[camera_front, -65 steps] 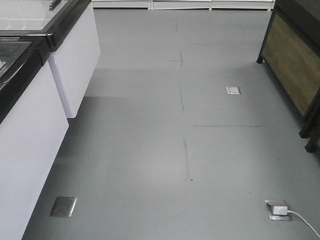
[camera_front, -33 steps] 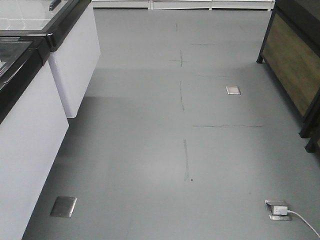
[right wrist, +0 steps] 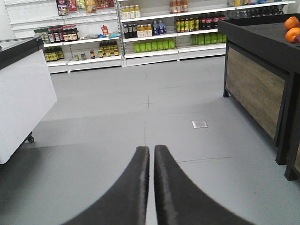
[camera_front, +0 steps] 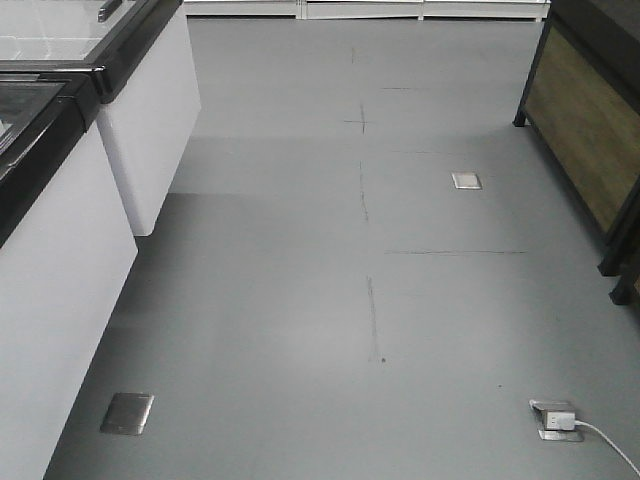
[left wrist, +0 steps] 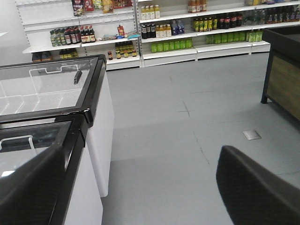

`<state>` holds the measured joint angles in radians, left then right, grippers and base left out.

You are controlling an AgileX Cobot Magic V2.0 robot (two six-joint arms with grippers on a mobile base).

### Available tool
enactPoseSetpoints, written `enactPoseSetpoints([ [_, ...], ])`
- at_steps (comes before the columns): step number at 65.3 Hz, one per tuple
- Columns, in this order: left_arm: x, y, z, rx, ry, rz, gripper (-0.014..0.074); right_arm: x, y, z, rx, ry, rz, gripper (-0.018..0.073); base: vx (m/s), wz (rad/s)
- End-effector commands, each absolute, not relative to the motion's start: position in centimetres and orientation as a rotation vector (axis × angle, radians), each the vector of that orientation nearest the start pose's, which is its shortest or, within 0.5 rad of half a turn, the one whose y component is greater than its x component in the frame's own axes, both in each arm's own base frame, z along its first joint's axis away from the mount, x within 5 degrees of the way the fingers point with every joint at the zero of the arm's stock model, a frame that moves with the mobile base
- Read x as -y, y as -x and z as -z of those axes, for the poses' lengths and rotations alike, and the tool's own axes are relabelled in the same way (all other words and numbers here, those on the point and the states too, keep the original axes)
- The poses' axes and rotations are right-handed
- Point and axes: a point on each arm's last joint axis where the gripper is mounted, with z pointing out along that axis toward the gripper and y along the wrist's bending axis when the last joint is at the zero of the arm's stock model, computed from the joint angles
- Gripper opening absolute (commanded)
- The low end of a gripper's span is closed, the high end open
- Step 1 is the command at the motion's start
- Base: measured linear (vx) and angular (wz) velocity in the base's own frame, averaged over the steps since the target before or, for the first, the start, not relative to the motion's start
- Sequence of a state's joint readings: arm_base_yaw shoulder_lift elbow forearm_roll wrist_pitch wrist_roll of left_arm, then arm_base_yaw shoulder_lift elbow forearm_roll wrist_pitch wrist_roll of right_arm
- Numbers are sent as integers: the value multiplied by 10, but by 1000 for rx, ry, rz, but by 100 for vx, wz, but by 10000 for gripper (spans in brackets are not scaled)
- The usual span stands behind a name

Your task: Left arm holds basket, right arm returns cookies

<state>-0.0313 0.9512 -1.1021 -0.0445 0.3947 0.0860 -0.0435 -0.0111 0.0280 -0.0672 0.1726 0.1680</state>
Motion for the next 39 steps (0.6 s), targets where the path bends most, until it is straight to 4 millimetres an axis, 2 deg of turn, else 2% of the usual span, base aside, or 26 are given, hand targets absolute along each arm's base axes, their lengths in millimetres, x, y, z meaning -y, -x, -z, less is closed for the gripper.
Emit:
enactPoseSetpoints([
  [1, 7, -191, -460, -1605, -40, 31, 592, 4, -56, -190, -1602, -114, -20, -3, 0, 0],
  [28, 6, -191, -463, -1580, -35, 29, 580, 4, -56, -190, -1602, -114, -20, -3, 0, 0],
  [39, -8, -191, -466, -1542, 79, 30, 580, 4, -56, -190, -1602, -114, -20, -3, 0, 0],
])
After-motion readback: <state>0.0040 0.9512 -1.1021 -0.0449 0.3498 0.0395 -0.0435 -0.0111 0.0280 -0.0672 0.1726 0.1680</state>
